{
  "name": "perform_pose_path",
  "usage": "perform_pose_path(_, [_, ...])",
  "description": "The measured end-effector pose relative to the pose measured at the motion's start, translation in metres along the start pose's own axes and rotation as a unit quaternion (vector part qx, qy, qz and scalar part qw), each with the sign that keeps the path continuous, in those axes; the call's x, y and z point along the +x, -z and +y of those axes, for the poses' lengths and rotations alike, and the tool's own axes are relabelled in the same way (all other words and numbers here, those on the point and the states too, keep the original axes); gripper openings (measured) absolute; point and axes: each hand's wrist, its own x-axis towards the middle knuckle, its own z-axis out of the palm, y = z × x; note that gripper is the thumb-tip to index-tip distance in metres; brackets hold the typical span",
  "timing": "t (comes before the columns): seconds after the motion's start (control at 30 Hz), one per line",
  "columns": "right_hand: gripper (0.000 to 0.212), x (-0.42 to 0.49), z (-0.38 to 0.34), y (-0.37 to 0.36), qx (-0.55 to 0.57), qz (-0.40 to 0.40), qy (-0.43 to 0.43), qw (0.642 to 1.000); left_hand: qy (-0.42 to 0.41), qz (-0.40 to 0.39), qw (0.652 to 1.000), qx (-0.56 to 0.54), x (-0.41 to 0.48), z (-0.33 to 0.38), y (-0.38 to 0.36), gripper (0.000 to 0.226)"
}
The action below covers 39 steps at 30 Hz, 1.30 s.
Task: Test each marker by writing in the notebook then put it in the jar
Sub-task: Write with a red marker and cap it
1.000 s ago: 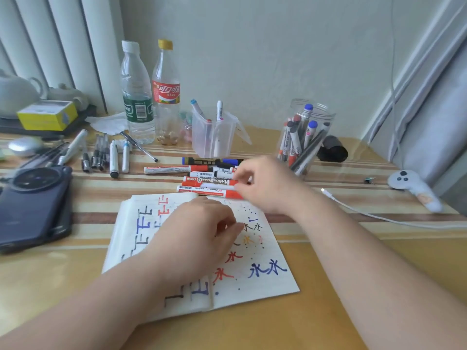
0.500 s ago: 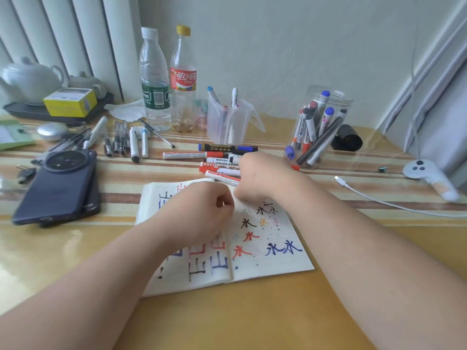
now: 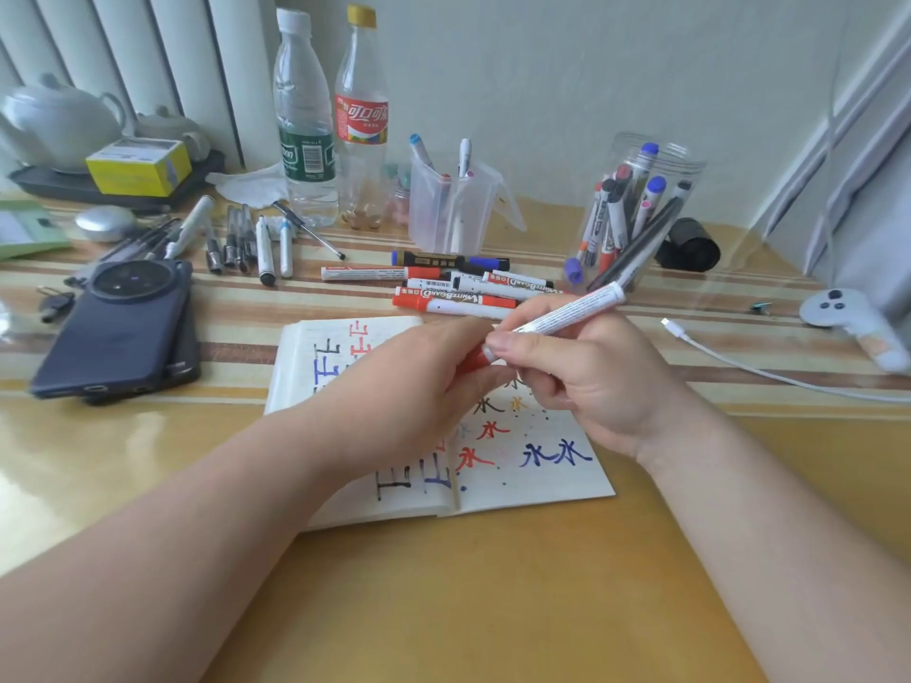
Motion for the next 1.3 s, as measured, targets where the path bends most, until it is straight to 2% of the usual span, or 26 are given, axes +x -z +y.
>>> perform_pose_path(0.1, [0.01, -0.002, 0.015, -0.005, 0.072, 0.053, 0.052, 0.995, -0.005, 0.013, 1.0, 0.022, 0.001, 0.0, -0.002, 0.015])
perform_pose_path(0.2, [0.013, -0.005, 0.023, -0.011, 0.04, 0.066, 0.085, 0.993, -0.009, 0.02, 0.999, 0.045, 0.004, -0.001, -0.002, 0.021])
perform_pose_path(0.27, [0.014, -0.006, 0.025, -0.014, 0.042, 0.068, 0.102, 0.992, -0.011, 0.01, 1.0, 0.021, 0.002, 0.001, -0.003, 0.019])
perform_pose_path(0.4, [0.008, -0.006, 0.025, -0.013, 0.087, 0.084, 0.091, 0.988, 0.045, -0.013, 0.997, -0.067, -0.001, 0.007, -0.004, 0.023])
perform_pose_path(0.6, [0.009, -0.008, 0.024, -0.016, 0.104, 0.096, 0.105, 0.984, 0.052, 0.002, 0.996, -0.068, 0.003, 0.006, -0.006, 0.014])
perform_pose_path(0.7, [0.012, -0.01, 0.024, -0.014, 0.087, 0.111, 0.114, 0.983, 0.063, -0.023, 0.992, -0.106, 0.0, 0.003, -0.003, 0.034])
perform_pose_path(0.8, [0.015, -0.009, 0.018, -0.004, 0.09, 0.195, 0.129, 0.968, 0.095, -0.058, 0.978, -0.176, -0.004, -0.002, 0.001, 0.056])
perform_pose_path(0.9, [0.013, -0.012, 0.006, 0.011, 0.072, 0.258, 0.105, 0.958, 0.125, -0.087, 0.973, -0.171, -0.004, -0.004, 0.007, 0.075])
perform_pose_path(0.97, [0.027, -0.02, -0.001, 0.016, 0.029, 0.207, 0.053, 0.976, 0.143, -0.114, 0.969, -0.163, -0.002, -0.003, 0.01, 0.081])
perform_pose_path(1.0, [0.027, -0.027, -0.004, 0.017, 0.006, 0.155, 0.021, 0.988, 0.151, -0.125, 0.968, -0.159, -0.002, -0.002, 0.011, 0.08])
perform_pose_path(1.07, [0.013, -0.041, -0.005, 0.014, -0.009, 0.034, -0.034, 0.999, 0.161, -0.131, 0.966, -0.156, -0.002, -0.001, 0.011, 0.078])
perform_pose_path(1.13, [0.018, -0.054, -0.002, 0.007, 0.007, -0.061, -0.081, 0.995, 0.166, -0.125, 0.965, -0.157, -0.002, -0.001, 0.012, 0.08])
perform_pose_path(1.2, [0.018, -0.062, 0.005, 0.001, 0.018, -0.094, -0.101, 0.99, 0.166, -0.123, 0.967, -0.15, -0.002, 0.0, 0.012, 0.09])
perform_pose_path(1.3, [0.007, -0.064, 0.015, -0.005, -0.035, -0.058, -0.072, 0.995, 0.164, -0.124, 0.969, -0.139, -0.001, 0.001, 0.012, 0.091])
